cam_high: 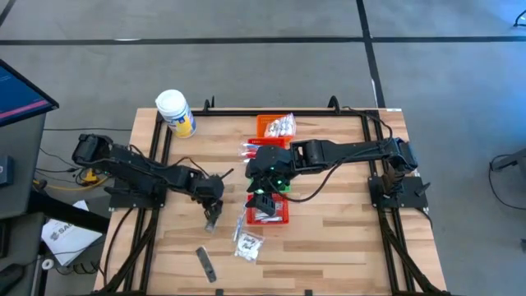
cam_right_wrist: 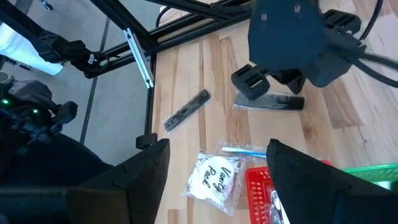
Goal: Pick & Place Travel size toiletries
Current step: Adjust the black comb
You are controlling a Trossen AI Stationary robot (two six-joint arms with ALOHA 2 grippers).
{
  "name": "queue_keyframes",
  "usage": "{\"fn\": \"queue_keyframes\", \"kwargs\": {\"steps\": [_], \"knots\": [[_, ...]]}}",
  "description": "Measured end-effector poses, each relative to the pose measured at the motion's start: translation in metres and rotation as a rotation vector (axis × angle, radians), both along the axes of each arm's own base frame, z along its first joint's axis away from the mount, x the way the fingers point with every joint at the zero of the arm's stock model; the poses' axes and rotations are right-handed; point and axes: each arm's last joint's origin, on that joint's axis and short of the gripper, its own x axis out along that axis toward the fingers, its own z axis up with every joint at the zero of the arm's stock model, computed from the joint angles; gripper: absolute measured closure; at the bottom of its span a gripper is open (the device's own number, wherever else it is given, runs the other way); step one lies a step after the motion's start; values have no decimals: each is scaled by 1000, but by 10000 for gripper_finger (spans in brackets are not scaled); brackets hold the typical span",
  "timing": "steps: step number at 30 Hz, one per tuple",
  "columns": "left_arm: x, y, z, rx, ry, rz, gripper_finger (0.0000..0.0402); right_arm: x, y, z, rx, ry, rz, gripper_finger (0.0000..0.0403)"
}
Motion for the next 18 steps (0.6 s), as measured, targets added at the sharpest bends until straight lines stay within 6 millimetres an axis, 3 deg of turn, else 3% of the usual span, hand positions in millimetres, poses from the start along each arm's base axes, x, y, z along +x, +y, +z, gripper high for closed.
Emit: {"fn": "queue_keyframes", "kwargs": {"steps": [7,18], "knots": [[2,-1,-10,9,47,-16,400,0,0,0,0,0,-1,144],[20,-10,-20,-107,-39,-220,400,0,-1,0,-1,-2,-3,144]]}}
